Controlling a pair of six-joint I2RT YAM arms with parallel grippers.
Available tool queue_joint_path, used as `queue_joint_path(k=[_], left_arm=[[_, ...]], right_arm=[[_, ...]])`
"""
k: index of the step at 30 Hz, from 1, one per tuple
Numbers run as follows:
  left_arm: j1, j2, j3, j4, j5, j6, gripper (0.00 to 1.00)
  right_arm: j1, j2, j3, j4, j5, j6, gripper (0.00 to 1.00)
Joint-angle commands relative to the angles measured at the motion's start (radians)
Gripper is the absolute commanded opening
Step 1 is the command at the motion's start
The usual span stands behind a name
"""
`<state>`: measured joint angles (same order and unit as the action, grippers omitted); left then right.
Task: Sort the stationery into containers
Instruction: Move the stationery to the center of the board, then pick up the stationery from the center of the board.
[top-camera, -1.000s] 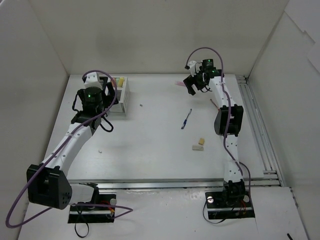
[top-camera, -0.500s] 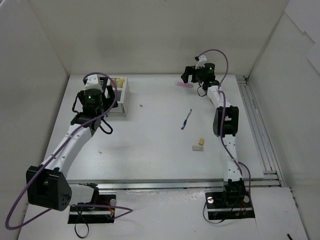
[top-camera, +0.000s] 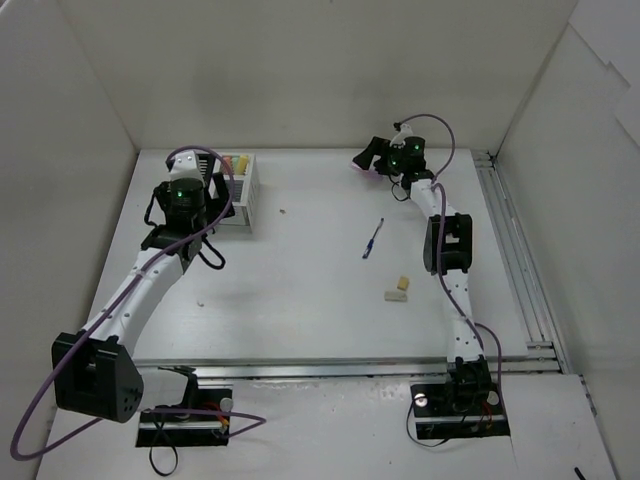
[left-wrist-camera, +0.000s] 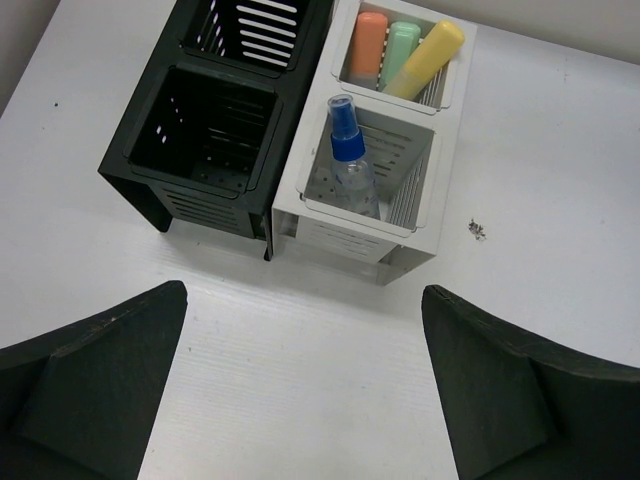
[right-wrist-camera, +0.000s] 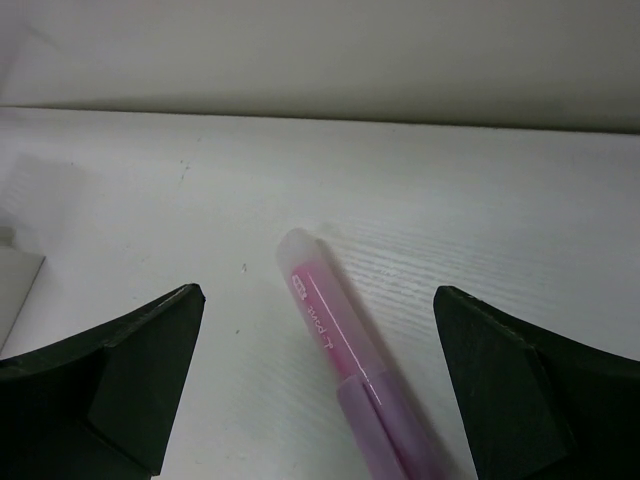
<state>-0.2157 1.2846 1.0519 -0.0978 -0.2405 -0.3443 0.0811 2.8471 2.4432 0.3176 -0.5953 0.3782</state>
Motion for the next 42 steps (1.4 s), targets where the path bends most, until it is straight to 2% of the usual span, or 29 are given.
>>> queue_joint_path(k=[1, 5, 7, 10, 11, 13, 14, 15, 17, 18, 19, 24, 27, 28, 29, 31, 33, 34, 39, 42], left_arm=[[0.006, -0.059, 0.034, 0.009, -0.026, 0.008, 1.0], [0.006, -0.106, 0.007, 0.009, -0.043, 0.016, 1.0], [0.006, -0.123, -0.004, 0.007, -0.048, 0.018, 1.0], [0.006, -0.146, -0.018, 0.01, -0.052, 0.022, 1.0], [0.006, -0.151, -0.026, 0.01, -0.054, 0.022, 1.0], [0.006, -0.165, -0.03, 0.01, -0.057, 0.025, 1.0], [0.006, -0.172, -0.038, 0.01, -0.057, 0.027, 1.0], [0.006, -0.177, -0.041, 0.012, -0.059, 0.028, 1.0], [0.006, -0.192, -0.05, 0.007, -0.062, 0.03, 1.0], [0.006, -0.197, -0.053, 0.006, -0.065, 0.031, 1.0], [0.006, -0.211, -0.056, 0.004, -0.069, 0.034, 1.0], [0.006, -0.243, -0.081, 0.012, -0.079, 0.056, 1.0], [0.006, -0.246, -0.079, 0.007, -0.085, 0.06, 1.0], [0.006, -0.243, -0.078, 0.007, -0.083, 0.059, 1.0], [0.006, -0.243, -0.082, 0.007, -0.082, 0.06, 1.0], [0.006, -0.237, -0.087, 0.012, -0.082, 0.059, 1.0], [0.006, -0.237, -0.093, 0.018, -0.08, 0.059, 1.0], [0.006, -0.237, -0.095, 0.023, -0.08, 0.06, 1.0], [0.006, -0.241, -0.101, 0.027, -0.088, 0.07, 1.0], [0.015, -0.249, -0.11, 0.033, -0.079, 0.073, 1.0]], right_arm=[[0.011, -0.112, -0.015, -0.04, -0.078, 0.062, 0.98], [0.022, -0.159, -0.047, -0.199, -0.095, -0.021, 0.98], [0.028, -0.239, -0.168, -0.209, -0.072, -0.071, 0.98], [0.068, -0.337, -0.265, -0.311, 0.052, -0.211, 0.98], [0.1, -0.354, -0.269, -0.377, 0.181, -0.305, 0.98], [0.143, -0.377, -0.271, -0.477, 0.329, -0.399, 0.97], [0.179, -0.379, -0.276, -0.479, 0.433, -0.416, 0.94], [0.19, -0.374, -0.254, -0.488, 0.434, -0.436, 0.88], [0.209, -0.345, -0.213, -0.531, 0.474, -0.447, 0.85], [0.212, -0.33, -0.163, -0.538, 0.494, -0.44, 0.74], [0.21, -0.3, -0.132, -0.579, 0.502, -0.44, 0.7], [0.21, -0.285, -0.101, -0.595, 0.519, -0.418, 0.56], [0.212, -0.279, -0.089, -0.6, 0.59, -0.383, 0.53], [0.21, -0.278, -0.087, -0.604, 0.659, -0.349, 0.53], [0.21, -0.276, -0.084, -0.614, 0.693, -0.317, 0.59], [0.212, -0.281, -0.085, -0.62, 0.733, -0.285, 0.64], [0.213, -0.278, -0.079, -0.617, 0.709, -0.239, 0.72], [0.213, -0.27, -0.067, -0.618, 0.65, -0.231, 0.73], [0.23, -0.224, 0.017, -0.612, 0.548, -0.131, 0.75], [0.246, -0.236, 0.039, -0.595, 0.592, -0.075, 0.75]])
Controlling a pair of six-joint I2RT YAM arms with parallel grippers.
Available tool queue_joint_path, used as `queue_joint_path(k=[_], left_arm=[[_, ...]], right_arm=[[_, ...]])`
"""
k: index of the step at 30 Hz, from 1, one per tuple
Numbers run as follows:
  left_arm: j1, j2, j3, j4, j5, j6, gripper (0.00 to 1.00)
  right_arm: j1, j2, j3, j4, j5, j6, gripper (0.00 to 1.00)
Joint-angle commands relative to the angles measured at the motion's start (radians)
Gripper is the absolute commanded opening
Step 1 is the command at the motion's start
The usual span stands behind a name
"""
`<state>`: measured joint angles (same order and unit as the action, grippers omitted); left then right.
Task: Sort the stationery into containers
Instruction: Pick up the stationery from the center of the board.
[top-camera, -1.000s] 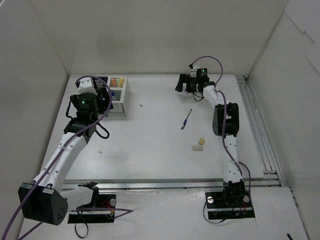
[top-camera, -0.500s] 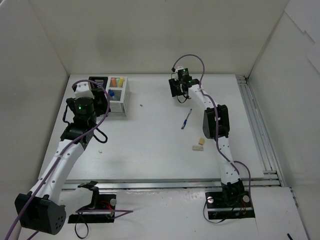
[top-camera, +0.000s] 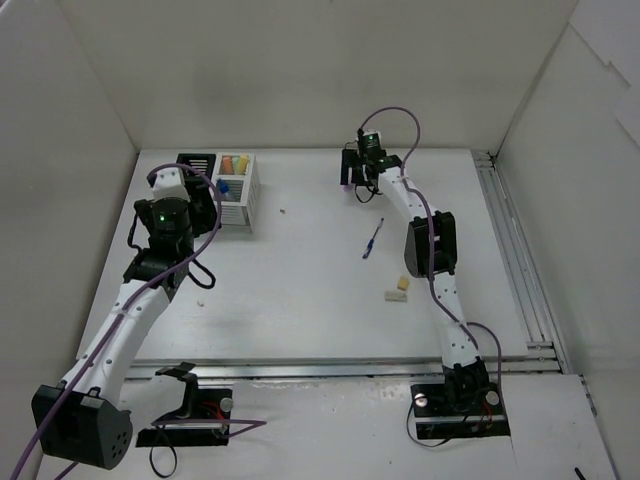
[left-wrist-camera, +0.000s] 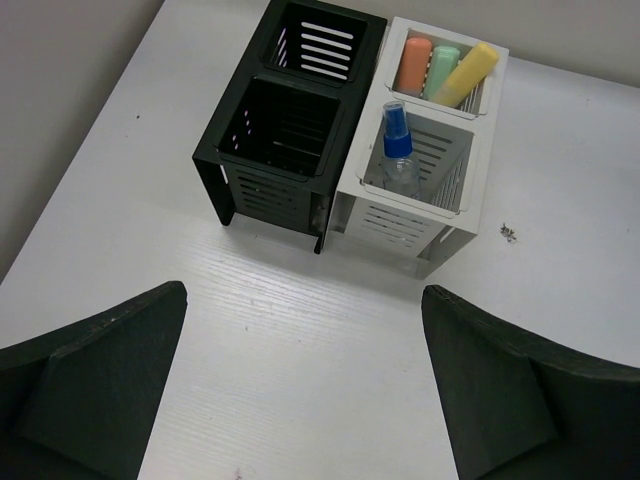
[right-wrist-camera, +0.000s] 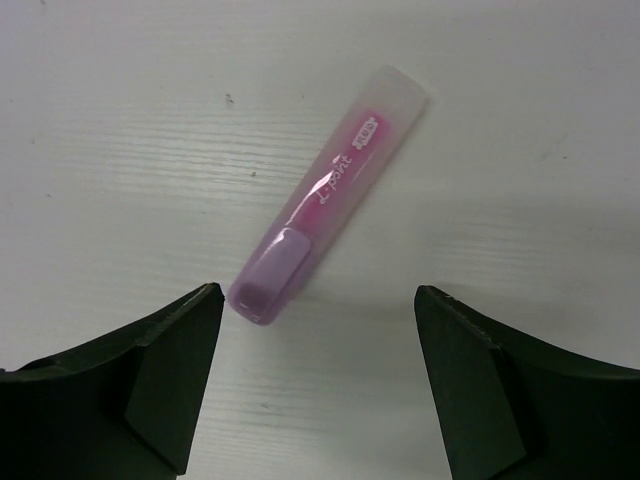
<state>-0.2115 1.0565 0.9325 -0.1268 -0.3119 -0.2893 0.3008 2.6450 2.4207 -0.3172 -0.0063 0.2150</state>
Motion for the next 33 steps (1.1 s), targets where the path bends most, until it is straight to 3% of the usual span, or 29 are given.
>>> queue_joint_path(k=[1, 5, 9, 11, 18, 21, 26, 33], left_arm=[[0.011, -0.021, 0.006, 0.067, -0.007, 0.018, 1.0], [0.02, -0.012, 0.006, 0.073, 0.005, 0.019, 1.0], [0.03, -0.01, 0.017, 0.067, 0.026, 0.018, 1.0], [0.031, -0.013, 0.017, 0.064, 0.031, 0.018, 1.0], [0.061, -0.056, 0.008, 0.058, 0.03, 0.01, 1.0], [0.07, -0.072, -0.001, 0.058, 0.02, 0.009, 1.0], [0.08, -0.082, -0.017, 0.065, 0.013, 0.004, 1.0], [0.08, -0.082, -0.014, 0.056, 0.007, -0.002, 1.0]], right_arm=[[0.037, -0.043, 0.057, 0.052, 0.052, 0.128, 0.75], [0.064, -0.068, 0.014, 0.107, 0.166, 0.236, 0.82], [0.095, -0.063, -0.006, 0.109, 0.371, 0.329, 0.82], [0.101, -0.057, -0.008, 0.107, 0.397, 0.357, 0.82], [0.095, 0.053, 0.139, -0.029, 0.349, 0.431, 0.67], [0.084, 0.036, 0.091, -0.037, 0.358, 0.472, 0.61], [0.057, 0.065, 0.109, -0.094, 0.226, 0.506, 0.56], [0.038, 0.067, 0.1, -0.112, 0.167, 0.52, 0.39]])
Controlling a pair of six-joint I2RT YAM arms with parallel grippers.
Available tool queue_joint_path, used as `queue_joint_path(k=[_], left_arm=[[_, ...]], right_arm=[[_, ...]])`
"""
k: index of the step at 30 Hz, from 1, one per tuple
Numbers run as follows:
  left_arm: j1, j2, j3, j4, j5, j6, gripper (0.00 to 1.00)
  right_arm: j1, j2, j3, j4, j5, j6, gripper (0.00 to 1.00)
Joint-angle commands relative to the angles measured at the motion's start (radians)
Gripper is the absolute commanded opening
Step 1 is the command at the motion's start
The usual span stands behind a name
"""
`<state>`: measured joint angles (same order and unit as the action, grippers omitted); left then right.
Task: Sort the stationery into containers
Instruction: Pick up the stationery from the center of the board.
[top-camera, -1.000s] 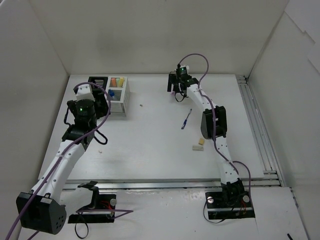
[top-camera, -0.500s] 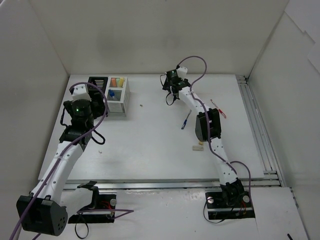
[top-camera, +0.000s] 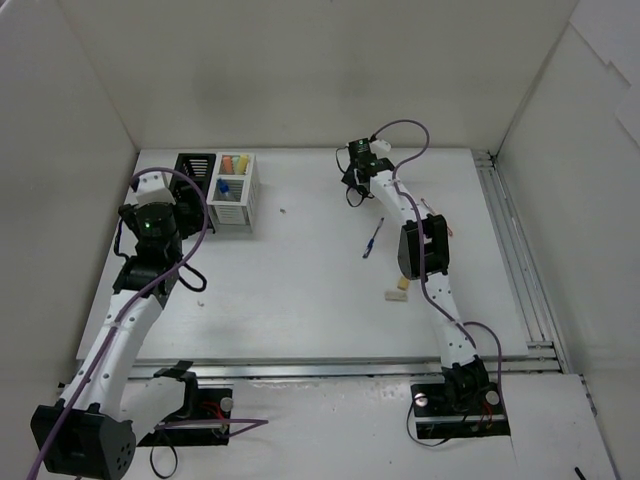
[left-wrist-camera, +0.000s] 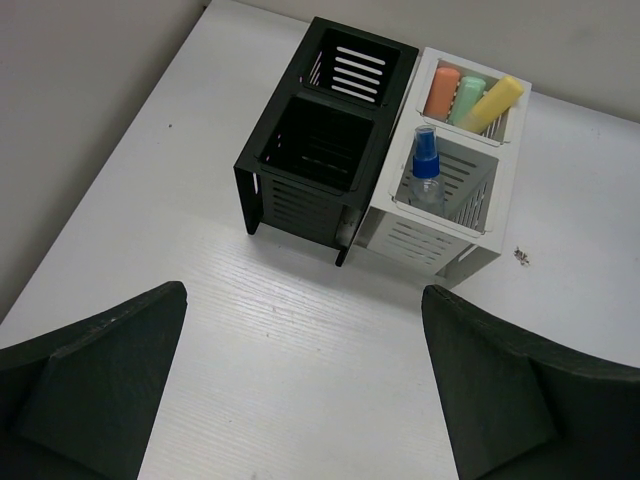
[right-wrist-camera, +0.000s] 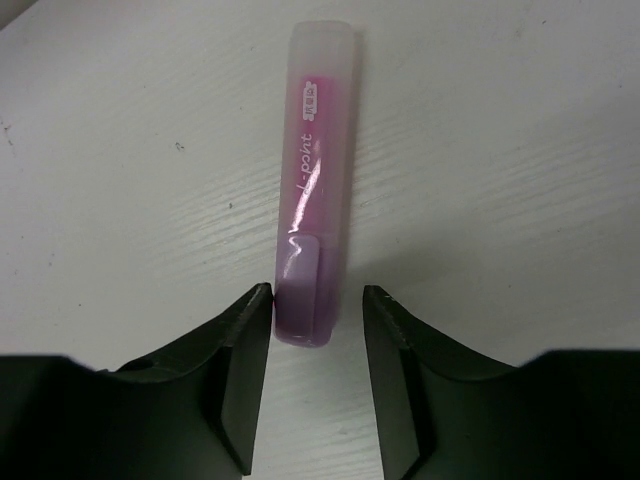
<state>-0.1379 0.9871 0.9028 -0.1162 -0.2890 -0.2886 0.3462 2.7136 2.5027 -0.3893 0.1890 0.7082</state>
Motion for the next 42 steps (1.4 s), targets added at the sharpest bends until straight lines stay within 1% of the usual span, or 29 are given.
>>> queue_joint_path(k=[1, 5, 6, 8, 9, 10, 11, 12, 14, 16, 18, 19, 20, 21, 22, 23, 24, 25, 26, 28, 30, 31, 32, 33, 34, 35, 38, 41, 42], left_arm=[[0.006, -0.016, 0.016, 0.046, -0.016, -0.003, 1.0], [0.006, -0.019, 0.018, 0.044, -0.019, 0.002, 1.0], [0.006, -0.019, 0.022, 0.043, -0.019, 0.002, 1.0], [0.006, -0.018, 0.025, 0.041, -0.012, 0.005, 1.0], [0.006, -0.016, 0.028, 0.043, 0.0, 0.009, 1.0], [0.006, -0.016, 0.03, 0.044, 0.007, 0.008, 1.0], [0.006, -0.012, 0.031, 0.044, 0.014, 0.009, 1.0], [0.006, -0.008, 0.036, 0.047, 0.036, 0.014, 1.0], [0.006, 0.002, 0.041, 0.05, 0.057, 0.016, 1.0], [0.006, 0.013, 0.047, 0.059, 0.097, 0.02, 1.0], [0.006, 0.021, 0.051, 0.07, 0.19, 0.041, 1.0], [0.006, 0.03, 0.05, 0.076, 0.242, 0.105, 1.0], [0.006, 0.033, 0.048, 0.081, 0.399, 0.15, 1.0], [0.006, 0.039, 0.044, 0.096, 0.472, 0.188, 1.0], [0.006, 0.048, 0.041, 0.096, 0.543, 0.274, 1.0], [-0.006, 0.053, 0.042, 0.096, 0.715, 0.345, 1.0], [-0.023, 0.058, 0.044, 0.089, 0.79, 0.397, 1.0], [-0.04, 0.076, 0.059, 0.067, 0.835, 0.44, 1.0], [-0.073, 0.087, 0.077, 0.037, 0.909, 0.525, 1.0], [-0.109, 0.113, 0.108, 0.012, 0.941, 0.586, 1.0], [-0.164, 0.131, 0.132, 0.007, 0.955, 0.653, 1.0], [-0.184, 0.154, 0.143, 0.003, 0.955, 0.684, 1.0], [-0.204, 0.166, 0.151, 0.003, 0.924, 0.718, 1.0], [-0.241, 0.177, 0.171, 0.007, 0.91, 0.736, 1.0], [-0.259, 0.202, 0.183, 0.007, 0.895, 0.75, 1.0], [-0.275, 0.209, 0.194, 0.009, 0.877, 0.765, 1.0], [-0.328, 0.235, 0.211, 0.019, 0.872, 0.838, 1.0], [-0.376, 0.266, 0.206, 0.038, 0.861, 0.916, 0.99], [-0.388, 0.278, 0.212, 0.03, 0.854, 0.939, 0.98]], right_arm=[[-0.009, -0.006, -0.001, -0.045, -0.028, 0.027, 0.33], [-0.015, -0.067, -0.064, -0.045, 0.006, -0.032, 0.18], [-0.01, -0.078, -0.07, -0.045, 0.01, -0.105, 0.16], [-0.012, -0.101, -0.067, -0.043, -0.017, -0.224, 0.16], [-0.012, -0.116, -0.073, -0.045, -0.028, -0.321, 0.15], [-0.012, -0.138, -0.109, -0.043, -0.037, -0.361, 0.11], [-0.013, -0.182, -0.131, -0.042, -0.057, -0.406, 0.09], [-0.012, -0.21, -0.154, -0.04, -0.098, -0.499, 0.08], [-0.013, -0.288, -0.234, -0.036, -0.141, -0.562, 0.02], [-0.013, -0.346, -0.327, -0.033, -0.177, -0.653, 0.0], [-0.01, -0.432, -0.39, -0.033, -0.276, -0.743, 0.0], [-0.012, -0.457, -0.462, -0.033, -0.314, -0.774, 0.0], [-0.012, -0.512, -0.499, -0.034, -0.423, -0.852, 0.0], [-0.012, -0.543, -0.534, -0.036, -0.487, -0.89, 0.0], [-0.015, -0.567, -0.606, -0.036, -0.547, -0.924, 0.0], [-0.015, -0.625, -0.64, -0.04, -0.663, -0.982, 0.0], [-0.019, -0.656, -0.694, -0.045, -0.712, -0.999, 0.0], [-0.021, -0.681, -0.712, -0.055, -0.75, -1.007, 0.0], [-0.024, -0.73, -0.726, -0.068, -0.807, -1.01, 0.0], [-0.03, -0.788, -0.755, -0.094, -0.856, -0.991, 0.0], [-0.035, -0.816, -0.768, -0.109, -0.892, -0.923, 0.0], [-0.035, -0.828, -0.768, -0.115, -0.895, -0.88, 0.0], [-0.044, -0.83, -0.766, -0.118, -0.928, -0.775, 0.0], [-0.047, -0.828, -0.763, -0.121, -0.971, -0.732, 0.0], [-0.055, -0.824, -0.766, -0.122, -1.073, -0.713, 0.0], [-0.055, -0.819, -0.768, -0.122, -1.111, -0.62, 0.0], [-0.03, -0.808, -0.772, -0.121, -1.195, -0.526, 0.0], [-0.01, -0.815, -0.777, -0.122, -1.244, -0.487, 0.0], [-0.009, -0.819, -0.781, -0.122, -1.263, -0.478, 0.0]])
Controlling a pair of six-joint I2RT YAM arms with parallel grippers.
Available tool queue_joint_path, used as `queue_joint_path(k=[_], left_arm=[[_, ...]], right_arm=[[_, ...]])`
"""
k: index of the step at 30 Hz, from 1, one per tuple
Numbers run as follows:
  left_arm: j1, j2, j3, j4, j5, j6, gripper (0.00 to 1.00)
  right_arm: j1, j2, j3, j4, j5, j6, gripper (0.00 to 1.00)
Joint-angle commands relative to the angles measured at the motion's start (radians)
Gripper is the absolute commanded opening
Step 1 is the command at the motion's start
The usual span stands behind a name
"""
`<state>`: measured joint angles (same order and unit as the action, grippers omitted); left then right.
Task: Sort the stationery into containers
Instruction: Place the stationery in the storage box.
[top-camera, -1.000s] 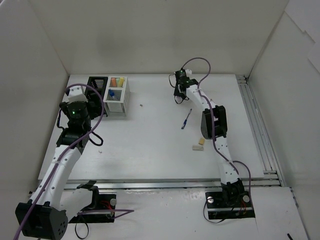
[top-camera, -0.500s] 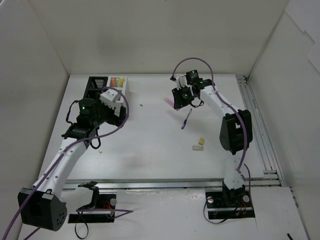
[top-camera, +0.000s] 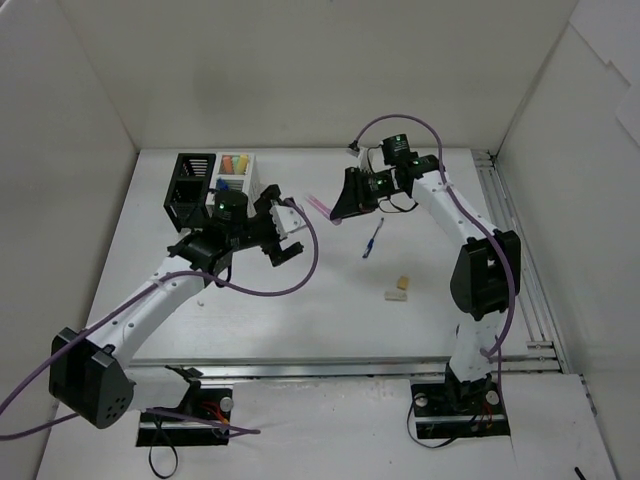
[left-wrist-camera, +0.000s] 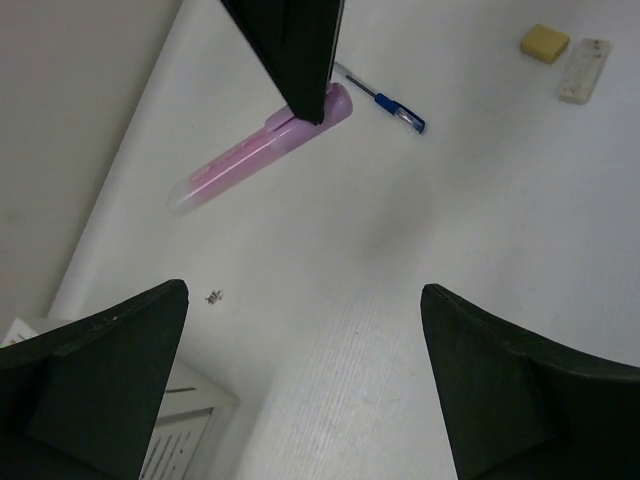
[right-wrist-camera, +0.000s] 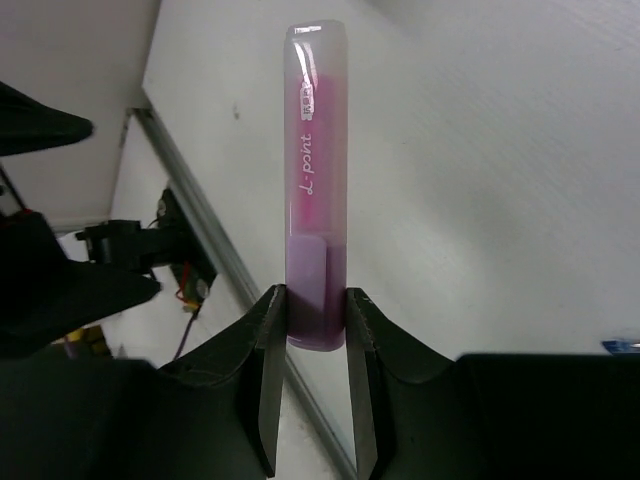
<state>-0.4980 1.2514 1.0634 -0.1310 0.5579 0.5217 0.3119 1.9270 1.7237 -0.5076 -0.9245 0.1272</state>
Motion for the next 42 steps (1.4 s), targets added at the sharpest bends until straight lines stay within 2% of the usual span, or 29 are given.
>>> queue_joint_path(k=[1, 12, 15, 16, 17, 24, 27, 28, 30, 35, 37, 38, 39, 40, 41, 42], left_arm=[[-0.049, 0.04, 0.058, 0.038, -0.018, 0.173, 0.97], [-0.109, 0.204, 0.214, -0.042, -0.118, 0.284, 0.91], [-0.119, 0.233, 0.247, -0.087, -0.124, 0.305, 0.85], [-0.119, 0.243, 0.26, -0.097, -0.131, 0.31, 0.81], [-0.119, 0.255, 0.265, -0.105, -0.138, 0.31, 0.72], [-0.137, 0.306, 0.297, -0.122, -0.185, 0.313, 0.42], [-0.137, 0.315, 0.303, -0.119, -0.184, 0.31, 0.24], [-0.137, 0.315, 0.303, -0.105, -0.185, 0.305, 0.0], [-0.137, 0.315, 0.306, -0.09, -0.185, 0.279, 0.0], [-0.137, 0.295, 0.285, -0.019, -0.207, 0.229, 0.0], [-0.126, 0.287, 0.27, 0.016, -0.207, 0.189, 0.0], [-0.096, 0.28, 0.267, 0.028, -0.199, 0.17, 0.0], [-0.08, 0.276, 0.264, 0.037, -0.175, 0.153, 0.0], [-0.061, 0.269, 0.257, 0.054, -0.156, 0.115, 0.0], [-0.015, 0.263, 0.256, 0.065, -0.141, 0.091, 0.0], [0.008, 0.26, 0.254, 0.077, -0.124, 0.068, 0.0]], right_arm=[[0.023, -0.046, -0.004, -0.003, -0.164, 0.117, 0.0], [0.069, -0.049, -0.013, -0.006, -0.203, 0.172, 0.0], [0.072, -0.043, -0.01, -0.005, -0.218, 0.175, 0.01], [0.072, -0.046, -0.01, -0.003, -0.226, 0.18, 0.01], [0.072, -0.048, -0.007, -0.003, -0.229, 0.18, 0.01], [0.076, -0.052, 0.014, -0.003, -0.237, 0.207, 0.02], [0.079, -0.06, 0.017, -0.003, -0.231, 0.212, 0.03], [0.082, -0.062, 0.02, -0.003, -0.225, 0.212, 0.04], [0.084, -0.06, 0.022, -0.005, -0.209, 0.212, 0.07], [0.066, -0.062, 0.031, -0.002, -0.207, 0.203, 0.3], [0.049, -0.068, 0.049, 0.0, -0.197, 0.201, 0.43], [0.04, -0.074, 0.056, 0.001, -0.176, 0.2, 0.56], [0.015, -0.092, 0.062, 0.0, -0.112, 0.196, 0.64], [0.003, -0.105, 0.072, 0.0, -0.074, 0.189, 0.89], [-0.019, -0.115, 0.073, 0.001, -0.047, 0.181, 0.98], [-0.029, -0.14, 0.073, 0.0, -0.009, 0.166, 0.98]])
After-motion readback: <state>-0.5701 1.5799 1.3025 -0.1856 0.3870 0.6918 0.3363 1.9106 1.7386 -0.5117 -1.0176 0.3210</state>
